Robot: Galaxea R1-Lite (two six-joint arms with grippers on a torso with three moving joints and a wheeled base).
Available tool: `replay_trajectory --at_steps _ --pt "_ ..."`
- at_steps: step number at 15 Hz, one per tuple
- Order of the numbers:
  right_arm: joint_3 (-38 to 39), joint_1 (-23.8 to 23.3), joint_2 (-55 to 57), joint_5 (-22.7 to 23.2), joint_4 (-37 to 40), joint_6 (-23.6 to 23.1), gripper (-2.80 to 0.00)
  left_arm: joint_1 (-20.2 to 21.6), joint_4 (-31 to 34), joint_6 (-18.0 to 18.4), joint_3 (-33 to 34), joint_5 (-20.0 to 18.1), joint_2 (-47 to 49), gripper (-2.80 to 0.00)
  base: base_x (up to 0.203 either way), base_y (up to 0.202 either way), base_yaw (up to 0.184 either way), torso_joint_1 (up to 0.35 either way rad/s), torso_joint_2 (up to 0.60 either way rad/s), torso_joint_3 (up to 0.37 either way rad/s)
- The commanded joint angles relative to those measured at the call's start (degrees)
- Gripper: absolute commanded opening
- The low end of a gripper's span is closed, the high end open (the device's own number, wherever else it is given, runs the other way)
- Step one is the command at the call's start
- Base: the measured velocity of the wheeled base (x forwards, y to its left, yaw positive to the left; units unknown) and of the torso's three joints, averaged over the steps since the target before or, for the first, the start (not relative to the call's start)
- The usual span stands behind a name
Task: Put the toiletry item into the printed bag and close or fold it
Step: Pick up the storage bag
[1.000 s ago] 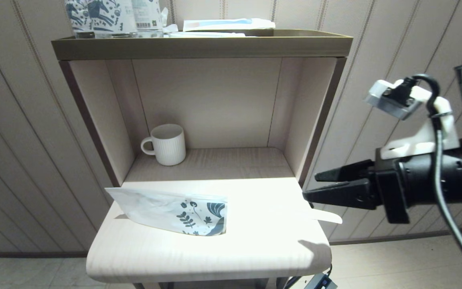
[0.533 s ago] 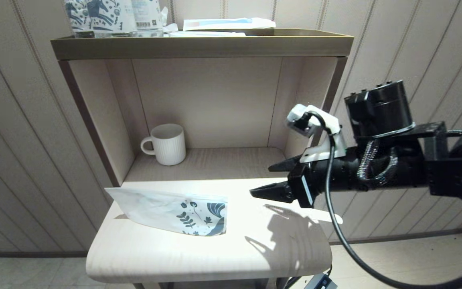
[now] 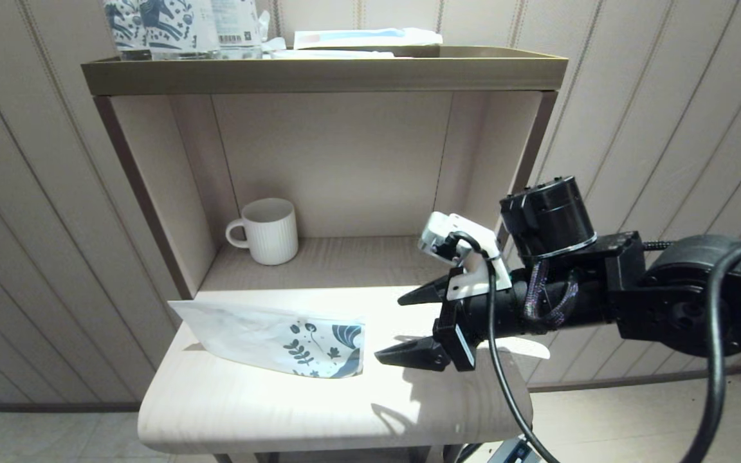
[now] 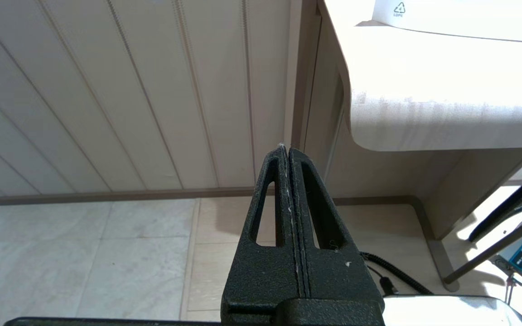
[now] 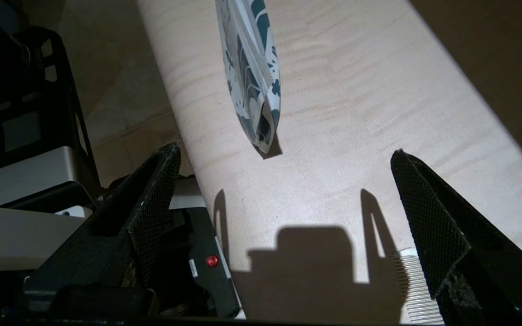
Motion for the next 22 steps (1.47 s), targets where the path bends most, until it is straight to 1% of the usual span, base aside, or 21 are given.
replay_trajectory --at_steps 1,4,8,14,22 --pt "0.3 0.2 0.9 1.0 -0.1 -0.3 0.00 0.0 0.1 0.0 0.0 0.0 0.0 -2.80 0.000 0.000 0.000 0.000 0.00 0.000" --pt "-1.1 1.6 4.2 1.8 -1.6 -0.3 0.00 0.0 0.2 0.0 0.0 0.0 0.0 -2.80 0.000 0.000 0.000 0.000 0.00 0.000" --pt "-5.4 4.1 8.7 1.8 -2.0 -0.3 0.00 0.0 0.1 0.0 0.0 0.0 0.0 -2.80 0.000 0.000 0.000 0.000 0.00 0.000" --pt "-9.7 4.6 12.6 2.1 -1.7 -0.3 0.00 0.0 0.1 0.0 0.0 0.0 0.0 -2.80 0.000 0.000 0.000 0.000 0.00 0.000" --pt "-11.4 6.3 13.7 2.8 -1.5 -0.2 0.00 0.0 0.1 0.0 0.0 0.0 0.0 -2.80 0.000 0.000 0.000 0.000 0.00 0.000"
